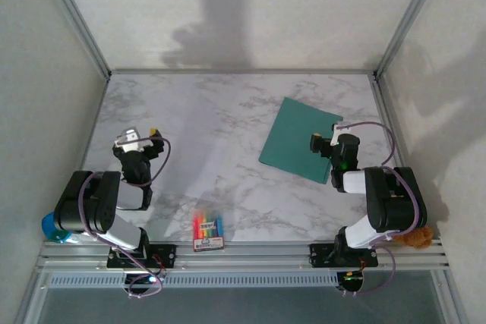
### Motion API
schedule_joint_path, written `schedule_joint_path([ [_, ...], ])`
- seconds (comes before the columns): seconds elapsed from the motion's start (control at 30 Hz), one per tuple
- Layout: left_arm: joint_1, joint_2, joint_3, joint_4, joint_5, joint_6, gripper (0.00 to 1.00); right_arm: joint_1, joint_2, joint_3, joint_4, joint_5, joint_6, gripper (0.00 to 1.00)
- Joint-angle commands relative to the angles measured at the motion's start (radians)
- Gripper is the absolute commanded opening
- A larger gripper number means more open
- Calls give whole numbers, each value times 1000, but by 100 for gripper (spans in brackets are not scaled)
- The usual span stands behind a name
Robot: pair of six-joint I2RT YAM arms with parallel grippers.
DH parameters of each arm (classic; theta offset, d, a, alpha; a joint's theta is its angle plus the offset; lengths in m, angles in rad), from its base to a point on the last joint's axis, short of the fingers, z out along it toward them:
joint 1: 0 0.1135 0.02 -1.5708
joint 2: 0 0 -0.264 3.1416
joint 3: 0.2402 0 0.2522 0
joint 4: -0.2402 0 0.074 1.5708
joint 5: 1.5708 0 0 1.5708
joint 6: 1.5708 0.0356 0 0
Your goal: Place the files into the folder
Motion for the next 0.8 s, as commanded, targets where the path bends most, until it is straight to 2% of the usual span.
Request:
schedule_joint_path([
  [0.0,-1,1,17,7,15,10,100,7,3,7,12,-6,-21,99],
  [0.57,-1,1,16,9,15,10,99,6,3,5,14,-7,-20,99],
  [0.67,-11,-73,25,-62,-1,18,100,6,-23,15,-23,13,-12,99],
  [0.77,-37,-194,41,-175,-59,34,99,5,-112,65,-169,57,14,99],
])
